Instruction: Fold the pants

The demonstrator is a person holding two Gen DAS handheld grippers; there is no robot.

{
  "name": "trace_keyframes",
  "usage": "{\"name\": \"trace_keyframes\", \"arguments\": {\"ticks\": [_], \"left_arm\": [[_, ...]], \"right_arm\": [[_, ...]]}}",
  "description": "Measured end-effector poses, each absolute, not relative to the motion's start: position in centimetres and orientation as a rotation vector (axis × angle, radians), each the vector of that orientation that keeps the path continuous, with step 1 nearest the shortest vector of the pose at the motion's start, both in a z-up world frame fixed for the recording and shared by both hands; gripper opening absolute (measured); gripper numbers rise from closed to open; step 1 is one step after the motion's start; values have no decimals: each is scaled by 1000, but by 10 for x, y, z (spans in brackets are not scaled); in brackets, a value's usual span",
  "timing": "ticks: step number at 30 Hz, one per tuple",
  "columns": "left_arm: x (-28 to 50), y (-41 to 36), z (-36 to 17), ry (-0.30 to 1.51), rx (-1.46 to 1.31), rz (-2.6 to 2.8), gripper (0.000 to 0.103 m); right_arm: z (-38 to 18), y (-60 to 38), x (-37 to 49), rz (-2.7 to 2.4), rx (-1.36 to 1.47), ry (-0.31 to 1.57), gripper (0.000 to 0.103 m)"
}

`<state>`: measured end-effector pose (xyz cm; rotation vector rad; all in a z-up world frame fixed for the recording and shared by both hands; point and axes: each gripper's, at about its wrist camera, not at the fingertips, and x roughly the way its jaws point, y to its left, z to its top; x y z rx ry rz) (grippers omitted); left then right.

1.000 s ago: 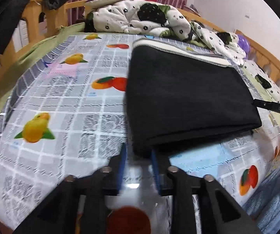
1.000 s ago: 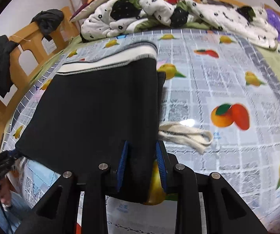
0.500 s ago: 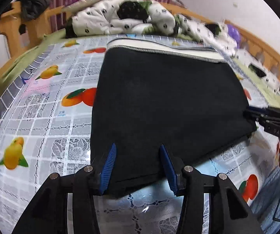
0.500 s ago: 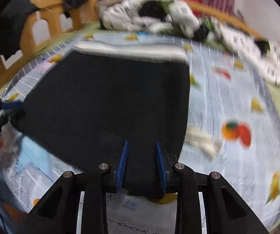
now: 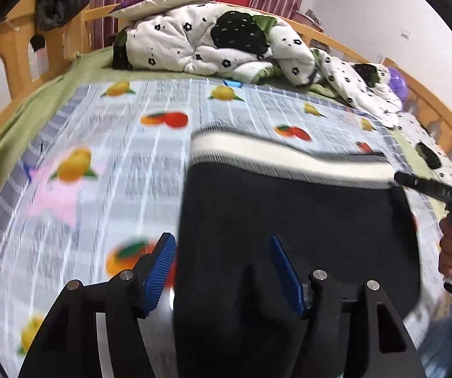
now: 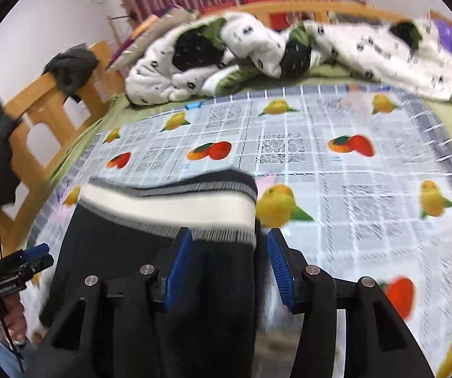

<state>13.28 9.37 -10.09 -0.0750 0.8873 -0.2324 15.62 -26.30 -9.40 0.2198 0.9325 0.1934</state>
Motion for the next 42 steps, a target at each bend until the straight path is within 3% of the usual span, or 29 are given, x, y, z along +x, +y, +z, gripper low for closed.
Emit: {"name": "trace_keyframes", "arguments": {"ticks": [2, 5, 8, 10, 12, 13, 14, 20, 22, 25, 27, 28, 36, 39, 41, 42], "left_arm": [[150, 94, -108, 892, -85, -213, 61], [159, 98, -116, 908, -131, -217, 61], [160, 93, -114, 886, -91, -207, 61], [162, 87, -112, 873, -80, -198, 61], [163, 83, -109, 865, -67, -186, 61], [164, 79, -104, 847, -50, -187, 61], [166, 76, -100, 832, -41, -192, 61], [209, 40, -83, 785, -37, -278, 61], [223, 28, -101, 821, -3, -278, 61], [231, 19, -141, 841, 108, -196, 62], [230, 23, -140, 828, 72, -203, 62], [232, 25, -138, 832, 53, -214, 62], [230, 20, -139, 826, 69, -199, 65], [229, 23, -138, 831, 53, -196, 65], [228, 24, -137, 838, 45, -193, 66], [227, 26, -137, 842, 38, -192, 68]], "right_arm": [[-112, -261, 178, 211, 246, 987, 45], [-122, -254, 181, 237, 222, 938, 16], [-109, -263, 182, 217, 177, 858, 16], [-136, -267, 196, 140, 138, 943, 17], [-137, -274, 202, 148, 184, 961, 25], [-130, -275, 204, 143, 178, 970, 35], [-119, -276, 204, 118, 158, 956, 35], [-78, -252, 193, 169, 138, 768, 35], [-97, -238, 203, 196, 63, 797, 34], [-151, -233, 227, 155, -36, 928, 26], [-151, -250, 235, 180, 74, 937, 24], [-152, -254, 238, 156, 82, 942, 17], [-152, -253, 230, 149, 67, 930, 18], [-143, -253, 220, 136, 41, 910, 23], [-134, -252, 210, 113, 4, 888, 42], [-130, -253, 204, 107, -12, 879, 45]]}}
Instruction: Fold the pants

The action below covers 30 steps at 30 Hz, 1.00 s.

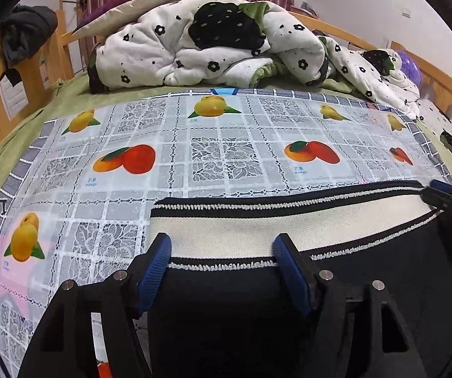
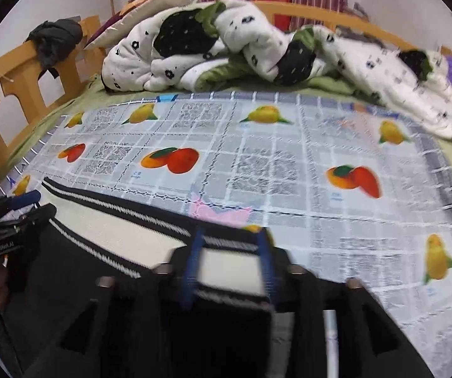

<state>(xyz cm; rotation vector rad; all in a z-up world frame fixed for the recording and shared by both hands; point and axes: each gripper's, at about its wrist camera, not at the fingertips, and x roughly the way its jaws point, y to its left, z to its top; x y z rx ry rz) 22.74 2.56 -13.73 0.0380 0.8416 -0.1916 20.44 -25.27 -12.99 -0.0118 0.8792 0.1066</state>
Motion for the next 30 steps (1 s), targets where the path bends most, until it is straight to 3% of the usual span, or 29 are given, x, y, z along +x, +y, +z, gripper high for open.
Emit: {"name": "trace_keyframes", "arguments": {"ticks": [7, 12, 16, 25, 30], "left_arm": [[228, 29, -138, 842, 32, -178, 70], [241, 45, -149, 896, -64, -165, 89], [245, 54, -156, 922, -154, -194, 89], [211, 25, -122, 714, 44, -150, 85], [195, 8, -135, 860, 86, -276, 85]], "right_arm": [[-109, -254, 183, 136, 46, 828, 47], [-139, -233, 198, 117, -66, 846, 46], [-140, -236, 202, 122, -41, 865, 47], [-138, -235, 198, 109, -54, 858, 47], [-126, -234, 181, 131, -93, 873, 50]]}}
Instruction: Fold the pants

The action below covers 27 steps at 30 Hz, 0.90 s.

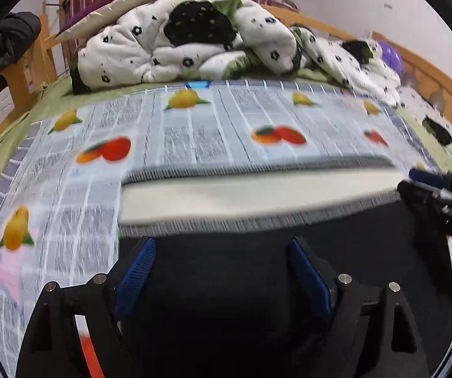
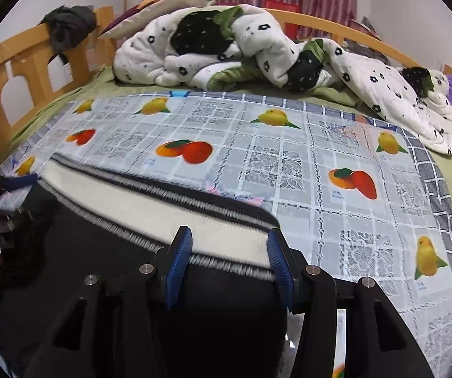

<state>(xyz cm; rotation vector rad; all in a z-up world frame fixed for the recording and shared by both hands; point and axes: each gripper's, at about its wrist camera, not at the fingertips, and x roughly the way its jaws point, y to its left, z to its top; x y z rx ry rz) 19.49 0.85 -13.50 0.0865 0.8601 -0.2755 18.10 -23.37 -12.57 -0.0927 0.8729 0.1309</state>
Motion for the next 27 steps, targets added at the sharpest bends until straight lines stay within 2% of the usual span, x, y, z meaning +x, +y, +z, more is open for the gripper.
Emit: {"name": "trace_keyframes", "arguments": {"ticks": [8, 14, 16, 27], "left_arm": [[114, 2, -139, 911, 171, -334, 85], [55, 23, -134, 849, 164, -261, 86], [46, 35, -133, 852, 148, -228, 89], [9, 84, -131, 884, 40, -117, 87]], "right_arm": [[-124, -243, 118, 165, -91, 887, 52], [-122, -245, 67, 184, -97, 883, 52], [-124, -248, 54, 182, -66, 895, 52], [-106, -253, 19, 135, 48, 849, 52]]}}
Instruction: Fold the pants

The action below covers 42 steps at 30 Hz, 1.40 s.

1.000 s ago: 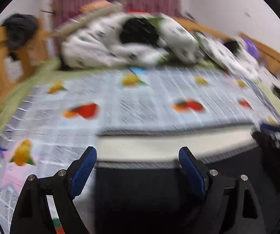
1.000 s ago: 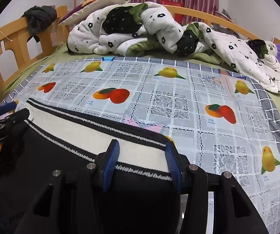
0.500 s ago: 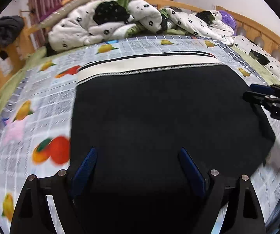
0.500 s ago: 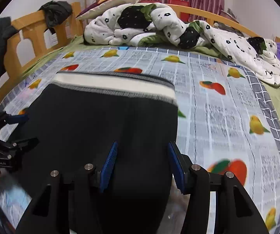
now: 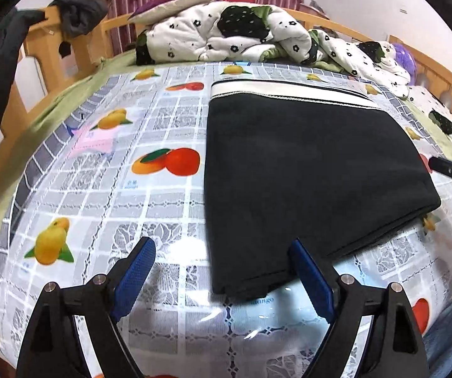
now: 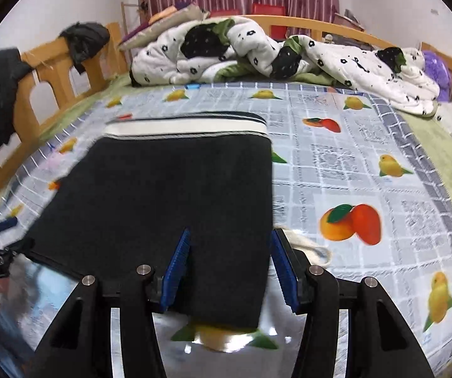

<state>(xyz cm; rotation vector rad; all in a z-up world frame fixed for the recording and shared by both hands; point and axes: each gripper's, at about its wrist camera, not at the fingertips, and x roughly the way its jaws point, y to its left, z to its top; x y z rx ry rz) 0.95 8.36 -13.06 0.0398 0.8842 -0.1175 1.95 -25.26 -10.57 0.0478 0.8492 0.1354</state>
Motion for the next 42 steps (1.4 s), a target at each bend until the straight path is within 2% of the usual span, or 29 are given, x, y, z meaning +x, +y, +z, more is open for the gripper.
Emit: {"name": "trace_keyframes", "arguments": {"ticks": [4, 6, 10, 18, 23, 24, 25, 27, 28, 31, 34, 42], "left_arm": [[11, 80, -141, 933, 74, -109, 87], [6, 80, -134, 899, 69, -129, 85], [5, 91, -110, 813, -10, -165, 87], [84, 80, -105, 896, -51, -228, 85], [133, 84, -127, 981, -83, -232, 70], [139, 87, -135, 1007, -106, -221, 61], [146, 91, -145, 1040, -138, -212, 57], [155, 97, -157, 1066, -217, -237, 55], [158, 98, -159, 1061, -248, -255, 46], [164, 96, -159, 1054, -257, -284, 27], [171, 95, -154, 1041, -232, -272, 23], [212, 108, -144, 1023, -175, -211, 22]], "right_arm": [[-120, -238, 12, 129, 36, 905, 52], [-132, -233, 11, 114, 7, 939, 52], [-122, -241, 9, 102, 13, 891, 52], [-101, -270, 88, 98, 131, 924, 54], [-126, -278, 131, 150, 183, 1031, 54], [-133, -280, 135, 157, 201, 1038, 54], [-135, -282, 136, 160, 224, 1015, 54], [-135, -279, 139, 154, 210, 994, 50], [-134, -274, 142, 169, 188, 984, 44], [-134, -263, 148, 156, 154, 977, 38], [-134, -258, 158, 144, 158, 965, 34], [-135, -240, 201, 154, 129, 963, 34]]}}
